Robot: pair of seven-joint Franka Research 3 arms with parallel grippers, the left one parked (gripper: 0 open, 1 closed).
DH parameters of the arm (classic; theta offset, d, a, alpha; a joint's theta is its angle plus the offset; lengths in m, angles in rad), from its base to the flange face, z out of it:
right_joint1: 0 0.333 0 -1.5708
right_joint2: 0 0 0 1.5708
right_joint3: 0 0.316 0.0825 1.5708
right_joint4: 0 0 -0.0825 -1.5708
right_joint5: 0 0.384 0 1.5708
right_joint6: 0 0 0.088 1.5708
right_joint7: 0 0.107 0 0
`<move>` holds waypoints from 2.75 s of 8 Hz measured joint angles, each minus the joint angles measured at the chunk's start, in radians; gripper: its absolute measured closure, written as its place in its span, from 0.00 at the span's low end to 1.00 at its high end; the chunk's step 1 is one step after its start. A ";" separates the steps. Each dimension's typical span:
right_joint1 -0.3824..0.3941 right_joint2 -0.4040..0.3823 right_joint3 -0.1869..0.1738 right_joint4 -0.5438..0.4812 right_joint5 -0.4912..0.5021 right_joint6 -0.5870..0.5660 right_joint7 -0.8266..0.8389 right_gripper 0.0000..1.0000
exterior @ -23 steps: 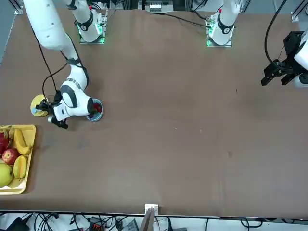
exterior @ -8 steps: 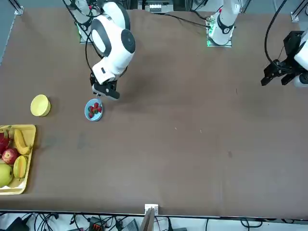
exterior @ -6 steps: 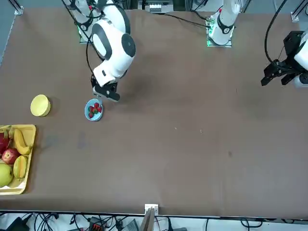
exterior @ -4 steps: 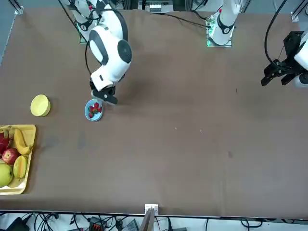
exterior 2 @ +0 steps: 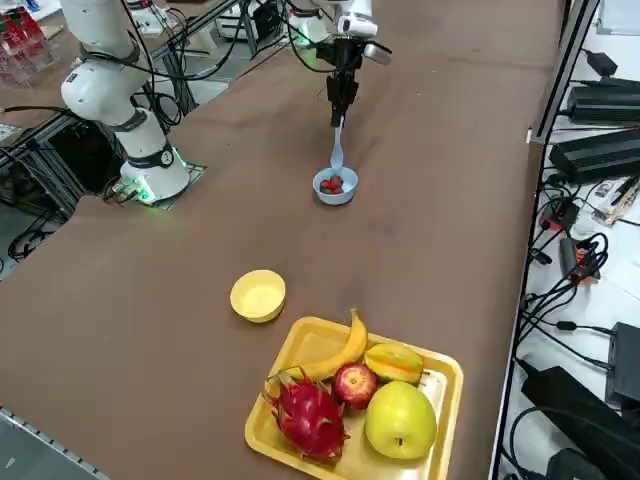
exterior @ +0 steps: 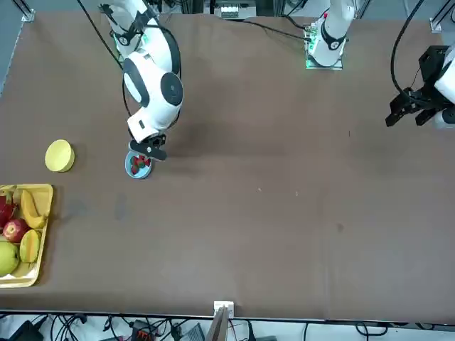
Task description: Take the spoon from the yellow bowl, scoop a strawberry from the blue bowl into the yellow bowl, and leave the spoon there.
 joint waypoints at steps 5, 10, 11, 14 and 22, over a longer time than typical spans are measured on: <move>-0.022 -0.017 0.000 -0.055 0.000 0.051 -0.001 0.89; -0.023 -0.031 -0.001 -0.061 0.000 0.087 -0.039 0.89; -0.024 -0.034 -0.001 -0.061 0.000 0.091 -0.045 0.89; -0.028 -0.040 -0.001 -0.061 0.000 0.102 -0.065 0.89; -0.138 -0.101 -0.002 -0.062 0.219 0.159 -0.403 0.89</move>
